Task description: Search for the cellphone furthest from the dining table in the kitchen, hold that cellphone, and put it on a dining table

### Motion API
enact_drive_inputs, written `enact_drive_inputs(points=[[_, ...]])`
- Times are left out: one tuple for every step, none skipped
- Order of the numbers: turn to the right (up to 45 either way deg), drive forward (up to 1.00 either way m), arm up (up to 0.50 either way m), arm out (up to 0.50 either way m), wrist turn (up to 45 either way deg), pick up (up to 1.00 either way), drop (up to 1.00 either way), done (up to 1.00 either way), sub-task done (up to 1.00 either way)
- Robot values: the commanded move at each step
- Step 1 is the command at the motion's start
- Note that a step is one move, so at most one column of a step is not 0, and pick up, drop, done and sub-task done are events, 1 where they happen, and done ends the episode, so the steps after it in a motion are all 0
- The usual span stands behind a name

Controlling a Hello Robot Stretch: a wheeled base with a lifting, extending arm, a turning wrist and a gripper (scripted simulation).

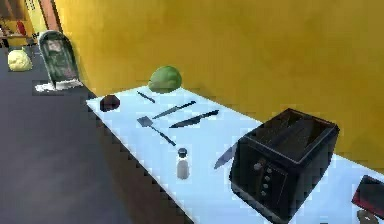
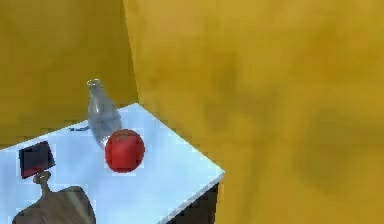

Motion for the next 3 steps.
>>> enact_drive_inputs(points=[[-36.0, 0.00, 0.00, 0.00, 0.0, 0.00, 0.00, 0.00, 0.00], [0.0, 0.00, 0.50, 0.00, 0.0, 0.00, 0.00, 0.00, 0.00], [0.0, 0.00, 0.38, 0.00, 0.0, 0.00, 0.00, 0.00, 0.00]])
